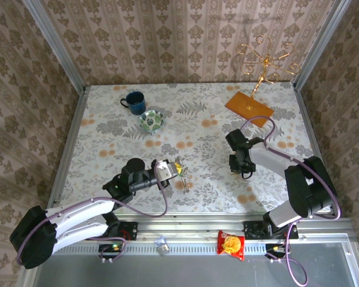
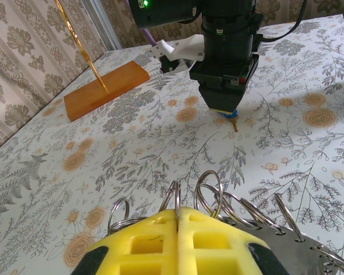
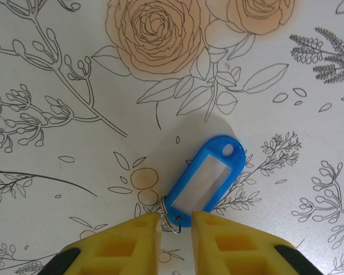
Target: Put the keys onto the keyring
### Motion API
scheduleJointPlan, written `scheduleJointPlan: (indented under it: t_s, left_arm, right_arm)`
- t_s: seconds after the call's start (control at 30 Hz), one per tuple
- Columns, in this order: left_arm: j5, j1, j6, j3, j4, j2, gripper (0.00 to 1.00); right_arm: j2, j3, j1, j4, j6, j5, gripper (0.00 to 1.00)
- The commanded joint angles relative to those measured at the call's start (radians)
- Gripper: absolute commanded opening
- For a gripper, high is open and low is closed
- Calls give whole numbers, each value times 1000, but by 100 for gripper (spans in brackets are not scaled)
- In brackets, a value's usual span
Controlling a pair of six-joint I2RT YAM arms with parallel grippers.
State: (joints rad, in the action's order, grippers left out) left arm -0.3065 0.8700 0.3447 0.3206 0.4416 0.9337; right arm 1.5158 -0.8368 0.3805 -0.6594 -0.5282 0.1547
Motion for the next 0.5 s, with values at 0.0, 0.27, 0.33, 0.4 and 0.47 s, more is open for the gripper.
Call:
scheduleJointPlan:
  t_s: [0.0,0.27,0.33,0.4,0.47]
  left_arm:
    - [-15,0,13,14,14,-4,0]
    - [-20,-1,13,17,13,1,0]
    - [-20,-2,13,17,14,1,0]
    - [-20,-2,14,17,13,-1,0]
    - [-20,-2,14,17,12,-1,0]
  right_arm:
    - [19,-25,-2,-26,19,36,21]
    - [44,-36,-2,-27,28,42,18]
    - [46,-36,-2,-23,28,40,14]
    - [44,-38,-2,-23,32,36,10]
    - [40,-37,-2,-23,37,37,8]
